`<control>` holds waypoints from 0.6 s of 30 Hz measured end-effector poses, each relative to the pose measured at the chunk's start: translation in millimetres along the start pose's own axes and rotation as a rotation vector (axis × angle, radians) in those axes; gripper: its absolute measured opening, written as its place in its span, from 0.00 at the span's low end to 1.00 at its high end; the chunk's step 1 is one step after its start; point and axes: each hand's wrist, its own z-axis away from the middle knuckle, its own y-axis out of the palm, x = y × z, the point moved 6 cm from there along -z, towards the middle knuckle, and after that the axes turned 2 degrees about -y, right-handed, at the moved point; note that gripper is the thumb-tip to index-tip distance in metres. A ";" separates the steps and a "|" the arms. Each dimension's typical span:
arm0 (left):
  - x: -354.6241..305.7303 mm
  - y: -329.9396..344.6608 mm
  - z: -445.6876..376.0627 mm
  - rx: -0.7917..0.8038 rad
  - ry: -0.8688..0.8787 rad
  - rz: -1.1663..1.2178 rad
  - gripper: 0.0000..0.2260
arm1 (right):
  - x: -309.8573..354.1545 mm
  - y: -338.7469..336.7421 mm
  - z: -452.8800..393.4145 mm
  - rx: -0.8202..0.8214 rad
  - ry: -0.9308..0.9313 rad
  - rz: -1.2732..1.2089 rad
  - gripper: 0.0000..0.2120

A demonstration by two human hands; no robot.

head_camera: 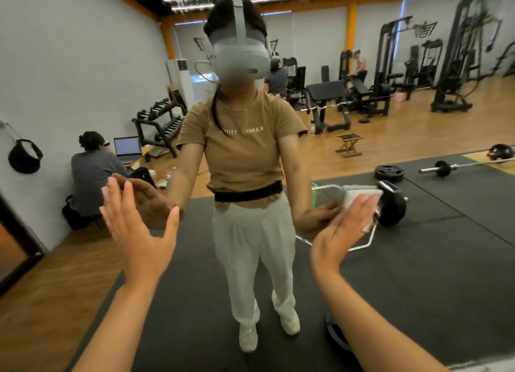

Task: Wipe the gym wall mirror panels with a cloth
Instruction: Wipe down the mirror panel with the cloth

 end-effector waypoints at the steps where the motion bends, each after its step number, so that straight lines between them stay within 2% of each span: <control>1: 0.0 -0.3 0.0 0.001 -0.004 0.000 0.38 | 7.5 11.0 19.6 0.088 0.007 0.002 0.24; 2: -0.6 -0.6 -0.1 0.005 -0.006 -0.001 0.38 | 16.0 17.9 41.1 0.160 -0.032 -0.023 0.25; 3: -1.1 -1.0 -0.5 0.010 -0.005 -0.002 0.38 | 21.8 24.7 64.8 0.255 -0.170 -0.033 0.29; 6: -0.8 -2.7 -0.8 0.028 -0.012 -0.012 0.38 | 17.7 41.0 149.2 0.677 -0.982 0.182 0.41; 7: -0.1 -3.3 -0.4 0.032 -0.011 -0.010 0.38 | 5.4 42.9 157.3 0.783 -1.151 0.211 0.41; 9: 1.3 -4.1 -0.7 0.034 -0.001 -0.004 0.38 | -4.9 41.2 142.1 0.849 -1.282 0.236 0.40; 11: 2.7 -3.8 -0.6 0.042 0.001 -0.009 0.38 | -12.2 32.7 110.8 0.742 -1.238 0.260 0.41; 12: 2.9 -3.3 -0.3 0.043 0.000 -0.009 0.38 | -17.1 24.2 90.8 0.667 -1.138 0.253 0.43; 14: 3.0 -2.7 -0.5 0.038 0.001 -0.004 0.38 | -34.9 3.7 50.9 0.489 -0.825 0.220 0.41; 18: 3.0 -1.2 -0.6 0.033 0.012 -0.013 0.38 | -63.0 -17.7 23.1 0.102 -0.063 0.014 0.30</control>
